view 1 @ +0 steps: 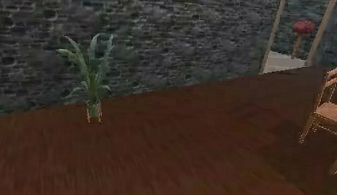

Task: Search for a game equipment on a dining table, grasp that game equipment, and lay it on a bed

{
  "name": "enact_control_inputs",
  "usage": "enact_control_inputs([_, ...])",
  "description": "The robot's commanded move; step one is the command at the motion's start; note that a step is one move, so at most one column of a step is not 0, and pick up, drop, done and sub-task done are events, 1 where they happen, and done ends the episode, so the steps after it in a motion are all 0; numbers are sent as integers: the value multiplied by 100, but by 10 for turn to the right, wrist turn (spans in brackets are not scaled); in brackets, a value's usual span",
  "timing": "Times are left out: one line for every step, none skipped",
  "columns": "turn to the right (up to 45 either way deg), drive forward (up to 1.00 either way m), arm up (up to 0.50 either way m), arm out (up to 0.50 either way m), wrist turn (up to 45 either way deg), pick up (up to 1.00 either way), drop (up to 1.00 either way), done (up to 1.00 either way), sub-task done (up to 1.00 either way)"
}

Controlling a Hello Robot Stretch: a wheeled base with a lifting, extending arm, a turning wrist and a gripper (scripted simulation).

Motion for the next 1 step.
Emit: enact_control_inputs([240, 0, 0, 0, 0, 0, 0, 0, 0])
